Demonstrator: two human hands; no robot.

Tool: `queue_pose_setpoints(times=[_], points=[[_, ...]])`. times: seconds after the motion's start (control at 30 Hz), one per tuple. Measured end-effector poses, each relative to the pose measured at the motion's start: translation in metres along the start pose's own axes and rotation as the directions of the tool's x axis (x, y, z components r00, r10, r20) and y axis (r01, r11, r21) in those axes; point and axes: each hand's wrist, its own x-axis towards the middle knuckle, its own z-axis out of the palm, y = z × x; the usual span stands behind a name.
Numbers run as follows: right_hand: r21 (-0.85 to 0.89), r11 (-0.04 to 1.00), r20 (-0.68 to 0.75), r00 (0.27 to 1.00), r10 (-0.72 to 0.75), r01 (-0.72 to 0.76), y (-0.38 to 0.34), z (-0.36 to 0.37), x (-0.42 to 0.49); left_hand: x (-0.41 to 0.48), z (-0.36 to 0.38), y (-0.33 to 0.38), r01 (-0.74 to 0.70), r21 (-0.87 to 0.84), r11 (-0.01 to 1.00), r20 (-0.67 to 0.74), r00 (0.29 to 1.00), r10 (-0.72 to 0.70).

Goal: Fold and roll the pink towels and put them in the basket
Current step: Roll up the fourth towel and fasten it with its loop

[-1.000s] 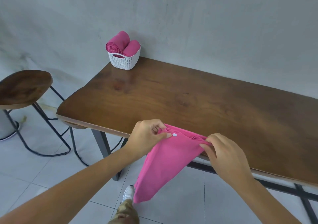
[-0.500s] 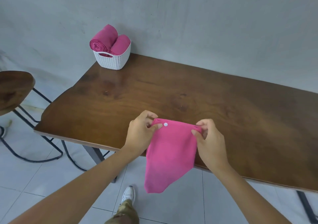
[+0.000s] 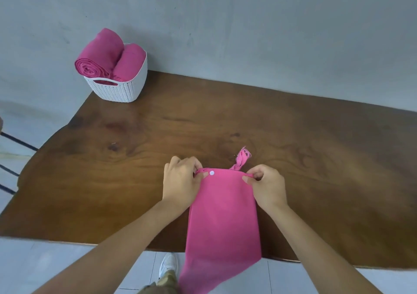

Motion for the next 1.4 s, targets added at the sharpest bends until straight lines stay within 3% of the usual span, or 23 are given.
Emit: queue_pose_setpoints(times=[0.53,0.63,0.7,0.77,0.9,1.27,1.4], points=[[-0.036,0.974,-0.021,0.975,0.221,-0.222,-0.061,0.013,0.144,0.158,0.022,0.01,0.032,0.058,0.998,0.045,0.998,-0.035],[-0.029,0.964,0.001,0.965,0.264,-0.263,-0.071,0.013,0.165,0.158,0.028,0.028,-0.072,0.13,0.989,-0.002,0.997,0.073],[-0.022,0.962,0.0,0.962,0.273,-0.273,-0.074,0.014,0.177,0.142,0.036,0.039,-0.237,0.133,0.962,0.041,0.972,0.233],[-0.01,0.961,-0.015,0.961,0.277,-0.277,-0.076,0.016,0.188,0.124,0.048,0.044,-0.368,0.151,0.918,0.181,0.923,0.34],[-0.002,0.961,-0.039,0.96,0.278,-0.278,-0.08,0.019,0.209,0.125,0.071,0.039,-0.416,0.232,0.879,0.381,0.871,0.311],[-0.125,0.977,-0.095,0.983,0.16,-0.171,-0.095,0.026,0.266,0.191,0.098,0.047,-0.406,0.331,0.852,0.392,0.88,0.267],[-0.087,0.989,-0.114,0.987,0.112,-0.122,-0.089,0.026,0.266,0.216,0.105,0.051,-0.402,0.329,0.854,0.391,0.882,0.265]])
